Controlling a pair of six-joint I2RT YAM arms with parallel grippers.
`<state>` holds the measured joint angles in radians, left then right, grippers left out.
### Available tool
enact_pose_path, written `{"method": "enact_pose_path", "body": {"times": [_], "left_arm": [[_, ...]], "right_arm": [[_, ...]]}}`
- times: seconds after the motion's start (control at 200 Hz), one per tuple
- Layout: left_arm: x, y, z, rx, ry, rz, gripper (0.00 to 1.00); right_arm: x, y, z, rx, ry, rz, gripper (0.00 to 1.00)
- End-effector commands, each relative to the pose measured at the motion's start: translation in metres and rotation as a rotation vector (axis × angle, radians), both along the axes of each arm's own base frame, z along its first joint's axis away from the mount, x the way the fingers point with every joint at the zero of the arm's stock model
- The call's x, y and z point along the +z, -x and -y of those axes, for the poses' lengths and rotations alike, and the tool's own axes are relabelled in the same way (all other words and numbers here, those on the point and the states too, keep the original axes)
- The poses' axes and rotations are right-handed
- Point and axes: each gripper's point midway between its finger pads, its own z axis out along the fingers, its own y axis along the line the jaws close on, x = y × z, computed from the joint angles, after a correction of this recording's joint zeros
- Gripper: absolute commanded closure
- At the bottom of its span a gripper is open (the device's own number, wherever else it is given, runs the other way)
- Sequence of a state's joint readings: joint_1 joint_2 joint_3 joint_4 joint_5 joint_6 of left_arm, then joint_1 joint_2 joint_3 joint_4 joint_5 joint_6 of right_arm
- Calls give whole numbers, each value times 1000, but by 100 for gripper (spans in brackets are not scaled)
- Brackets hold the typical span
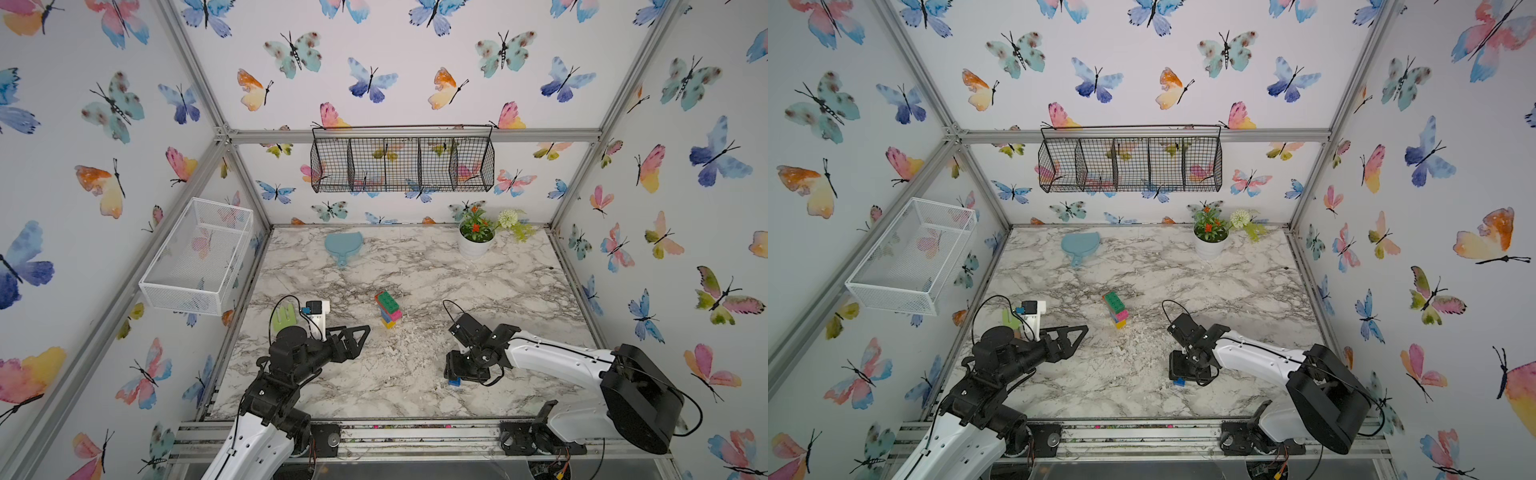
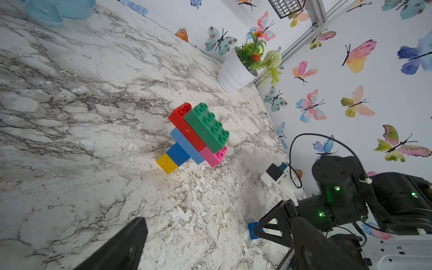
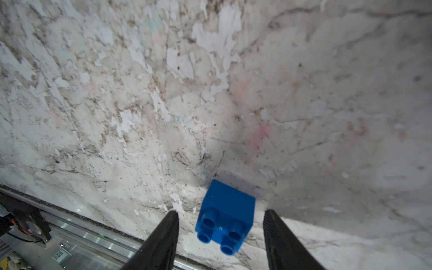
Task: Assemble a spoon with lego
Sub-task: Pick up the lego brick from the center of the board.
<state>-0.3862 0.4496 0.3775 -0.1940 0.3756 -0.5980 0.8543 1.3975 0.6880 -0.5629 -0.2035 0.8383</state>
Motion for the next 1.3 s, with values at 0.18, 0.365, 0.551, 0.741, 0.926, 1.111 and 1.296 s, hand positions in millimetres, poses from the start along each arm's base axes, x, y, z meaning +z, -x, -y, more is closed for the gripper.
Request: {"method": "enact_pose_path", "body": {"times": [0.18, 0.365, 0.551, 0.741, 0.926, 1.111, 1.296], "left_arm": [[1, 1, 0, -7, -16, 10, 2], [1, 2, 0, -10, -17, 11, 2], [1, 2, 0, -11, -18, 11, 2], [1, 1, 0, -10, -18, 14, 2], [-3, 0, 1, -12, -17, 1, 2], [-10, 0, 1, -10, -18, -19, 2], [-19, 0, 0, 6, -21, -48, 2]], "right_arm": [[-11, 3, 7, 3, 99, -3, 47], [-8, -1, 11, 15, 142, 3, 56], [-8, -2, 14, 26, 172, 4, 69], [23, -25, 11, 88, 244, 88, 79], [78, -77, -25, 274, 273, 235, 84], [118, -128, -84, 479, 246, 318, 86], [149, -160, -137, 578, 130, 410, 88]]}}
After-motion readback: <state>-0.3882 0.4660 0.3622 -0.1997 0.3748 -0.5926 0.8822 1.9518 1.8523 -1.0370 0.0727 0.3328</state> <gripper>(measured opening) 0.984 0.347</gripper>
